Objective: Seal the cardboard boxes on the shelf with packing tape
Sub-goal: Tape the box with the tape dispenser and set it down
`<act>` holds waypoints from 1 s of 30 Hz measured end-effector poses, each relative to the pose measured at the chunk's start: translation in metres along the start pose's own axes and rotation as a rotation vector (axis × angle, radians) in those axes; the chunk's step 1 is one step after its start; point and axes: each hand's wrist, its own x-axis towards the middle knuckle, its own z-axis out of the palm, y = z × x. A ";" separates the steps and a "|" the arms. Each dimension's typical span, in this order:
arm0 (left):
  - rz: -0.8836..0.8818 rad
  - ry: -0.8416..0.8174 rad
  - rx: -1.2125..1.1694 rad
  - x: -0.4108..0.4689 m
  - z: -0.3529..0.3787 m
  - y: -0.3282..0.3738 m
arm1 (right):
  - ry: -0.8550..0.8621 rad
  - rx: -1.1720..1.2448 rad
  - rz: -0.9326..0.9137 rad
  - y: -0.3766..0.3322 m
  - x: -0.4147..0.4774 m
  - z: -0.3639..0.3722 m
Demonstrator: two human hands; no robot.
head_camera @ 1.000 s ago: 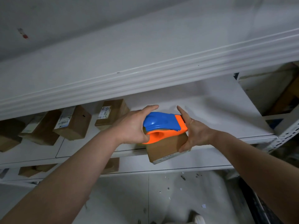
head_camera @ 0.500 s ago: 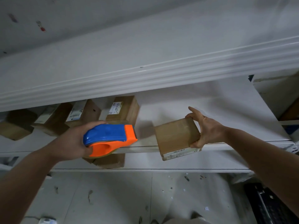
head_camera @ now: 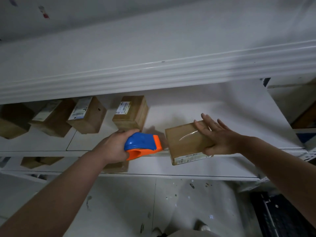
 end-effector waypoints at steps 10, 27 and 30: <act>-0.012 -0.028 0.015 0.015 -0.003 0.007 | 0.074 -0.233 -0.089 -0.051 0.010 0.009; -0.059 0.026 -0.104 -0.014 -0.010 -0.020 | 0.055 -0.100 0.106 -0.057 0.030 -0.019; -0.074 0.072 -0.174 -0.027 -0.014 -0.026 | 0.085 0.250 0.174 -0.030 0.013 -0.016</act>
